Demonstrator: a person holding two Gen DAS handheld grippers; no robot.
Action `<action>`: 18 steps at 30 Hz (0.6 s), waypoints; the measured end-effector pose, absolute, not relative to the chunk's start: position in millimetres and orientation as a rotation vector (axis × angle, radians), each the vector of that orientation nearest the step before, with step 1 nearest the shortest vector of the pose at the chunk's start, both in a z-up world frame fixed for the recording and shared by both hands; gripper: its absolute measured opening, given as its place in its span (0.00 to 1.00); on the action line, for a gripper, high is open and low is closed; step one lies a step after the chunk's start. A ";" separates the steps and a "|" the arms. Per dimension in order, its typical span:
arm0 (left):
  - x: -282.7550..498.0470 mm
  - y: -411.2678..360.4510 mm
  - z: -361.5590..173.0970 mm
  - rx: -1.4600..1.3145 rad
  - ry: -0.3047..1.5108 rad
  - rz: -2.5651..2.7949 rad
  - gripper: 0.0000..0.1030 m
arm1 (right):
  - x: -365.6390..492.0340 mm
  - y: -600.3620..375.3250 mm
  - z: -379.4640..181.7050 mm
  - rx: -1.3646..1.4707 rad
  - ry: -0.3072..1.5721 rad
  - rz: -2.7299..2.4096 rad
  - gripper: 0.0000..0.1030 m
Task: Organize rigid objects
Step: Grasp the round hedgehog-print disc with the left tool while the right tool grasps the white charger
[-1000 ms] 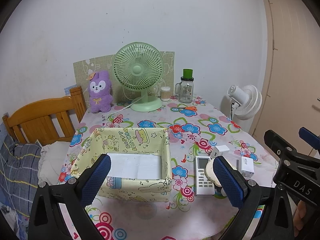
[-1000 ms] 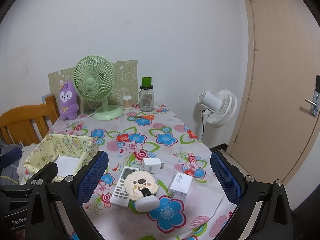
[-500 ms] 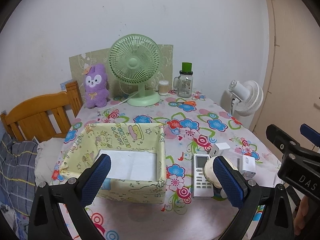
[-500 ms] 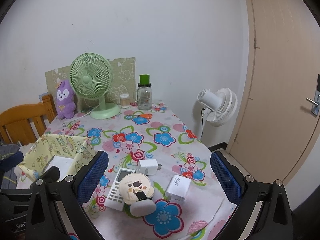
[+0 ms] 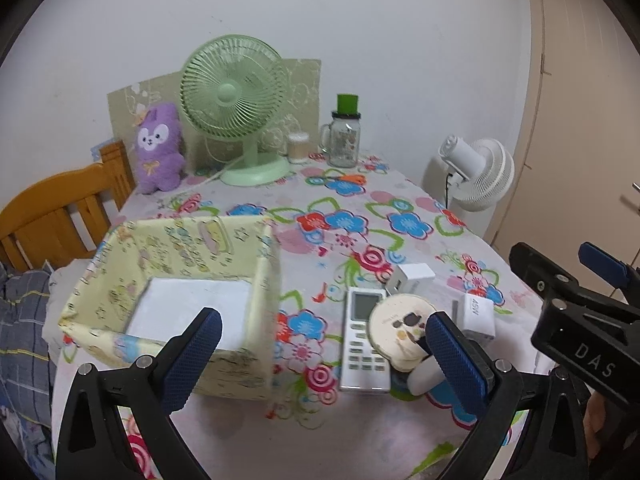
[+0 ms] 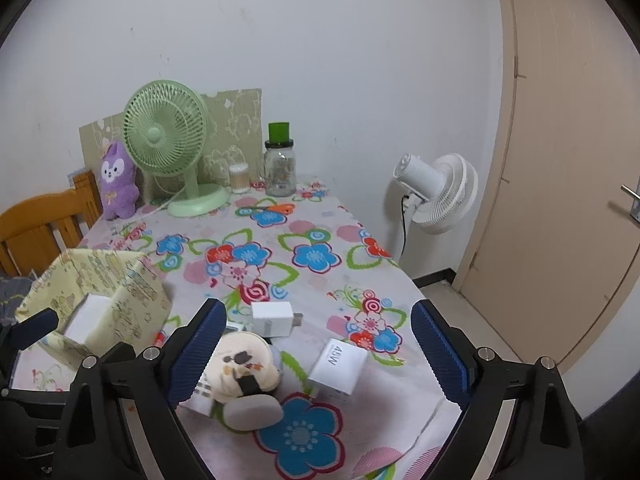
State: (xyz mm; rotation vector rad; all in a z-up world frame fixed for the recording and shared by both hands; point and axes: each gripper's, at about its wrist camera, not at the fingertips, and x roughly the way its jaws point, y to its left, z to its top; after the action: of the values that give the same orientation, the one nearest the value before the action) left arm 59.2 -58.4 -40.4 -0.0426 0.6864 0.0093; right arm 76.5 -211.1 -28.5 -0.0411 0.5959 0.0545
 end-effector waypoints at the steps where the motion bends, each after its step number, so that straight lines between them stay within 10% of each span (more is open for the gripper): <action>1: 59.9 -61.2 -42.6 -0.041 0.691 0.006 0.99 | 77.8 -213.2 -31.2 -0.041 0.601 0.055 0.92; 18: 89.1 -100.5 -86.9 -0.018 0.808 -0.065 0.99 | 102.1 -236.4 -78.7 -0.037 0.709 0.042 0.92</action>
State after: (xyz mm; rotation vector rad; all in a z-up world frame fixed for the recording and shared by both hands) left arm 89.1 -100.5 -86.9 -0.0177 0.8082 -0.0652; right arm 102.1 -236.4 -78.7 -0.0368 0.7090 0.0419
